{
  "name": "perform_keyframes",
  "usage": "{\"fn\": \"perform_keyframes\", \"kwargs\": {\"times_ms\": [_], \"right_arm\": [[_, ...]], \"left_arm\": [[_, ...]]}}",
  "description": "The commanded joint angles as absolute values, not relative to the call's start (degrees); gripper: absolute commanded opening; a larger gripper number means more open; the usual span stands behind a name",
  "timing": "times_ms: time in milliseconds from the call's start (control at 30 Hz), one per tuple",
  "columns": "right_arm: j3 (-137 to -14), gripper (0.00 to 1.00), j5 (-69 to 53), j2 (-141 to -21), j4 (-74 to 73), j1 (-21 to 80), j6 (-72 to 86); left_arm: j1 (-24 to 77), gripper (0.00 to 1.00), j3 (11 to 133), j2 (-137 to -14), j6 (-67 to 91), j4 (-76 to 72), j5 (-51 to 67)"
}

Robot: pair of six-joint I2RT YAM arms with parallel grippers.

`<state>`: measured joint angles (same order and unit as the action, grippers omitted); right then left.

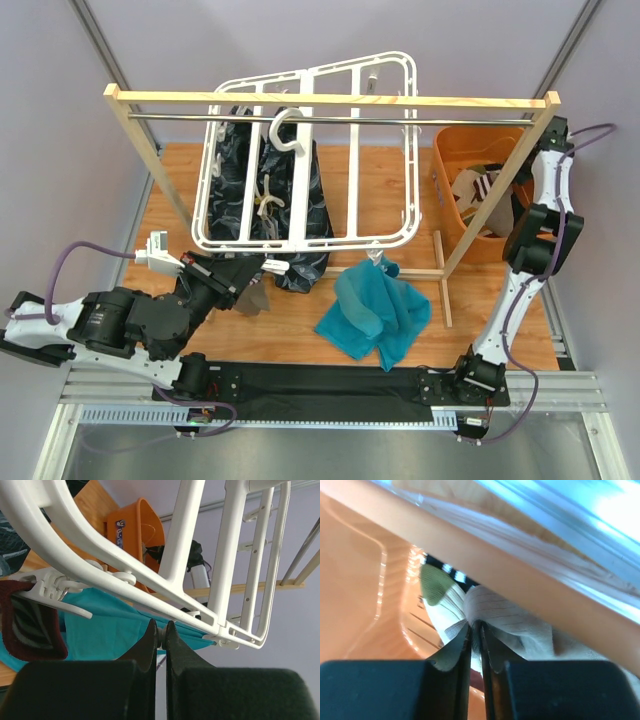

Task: Clip the socks to the hanger
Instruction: Pick up the sock.

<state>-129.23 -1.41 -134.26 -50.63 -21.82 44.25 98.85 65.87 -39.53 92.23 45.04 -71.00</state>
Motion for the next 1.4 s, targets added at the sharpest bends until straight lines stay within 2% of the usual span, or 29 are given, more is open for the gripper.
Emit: {"fn": "perform_keyframes", "kwargs": {"times_ms": [0, 67, 100, 233, 333, 367, 467, 500, 633, 833, 1000, 1367], "right_arm": [[-128.4, 0.13, -2.8, -133.9, -48.6, -20.4, 45.6], [-129.5, 0.16, -1.9, -134.3, -50.2, -20.4, 43.6], [-130.0, 0.27, -1.5, -134.3, -50.8, -20.4, 42.8], [-130.5, 0.52, 2.6, -131.1, -53.7, -20.0, 37.2], [-130.2, 0.59, 8.8, -127.3, -55.3, -18.5, 30.3], [-129.6, 0.59, 9.3, -126.3, -55.1, -17.8, 28.7], [-127.2, 0.49, 5.5, -124.9, -53.6, -17.7, 25.9], [-127.7, 0.43, 3.4, -125.2, -54.3, -17.6, 25.8], [-129.5, 0.38, 0.8, -127.8, -56.5, -15.6, 23.5], [-131.7, 0.47, -4.0, -131.8, -56.2, -15.5, 24.9], [-133.6, 0.42, -3.8, -135.4, -54.9, -15.4, 24.5], [-127.6, 0.45, 7.3, -136.8, -52.1, -13.1, 22.3]], "left_arm": [[99.0, 0.00, 65.9, -40.5, 91.2, 52.8, -68.5], [99.1, 0.00, 65.8, -40.5, 91.2, 52.9, -68.6], [99.0, 0.00, 65.7, -40.4, 91.1, 52.8, -68.6], [99.0, 0.00, 65.5, -40.1, 91.3, 53.1, -68.6], [99.0, 0.00, 65.4, -39.7, 91.1, 53.0, -68.6], [99.1, 0.00, 65.3, -39.6, 91.1, 52.9, -68.6], [99.0, 0.00, 64.5, -39.1, 91.1, 52.4, -68.6], [99.0, 0.00, 64.1, -39.0, 91.2, 52.2, -68.7], [99.0, 0.00, 64.1, -38.8, 90.6, 51.6, -69.0], [99.0, 0.00, 64.2, -38.8, 90.5, 51.3, -68.5], [99.0, 0.00, 64.5, -39.6, 89.7, 50.4, -68.9], [99.0, 0.00, 65.0, -40.4, 90.0, 50.6, -68.6]]}}
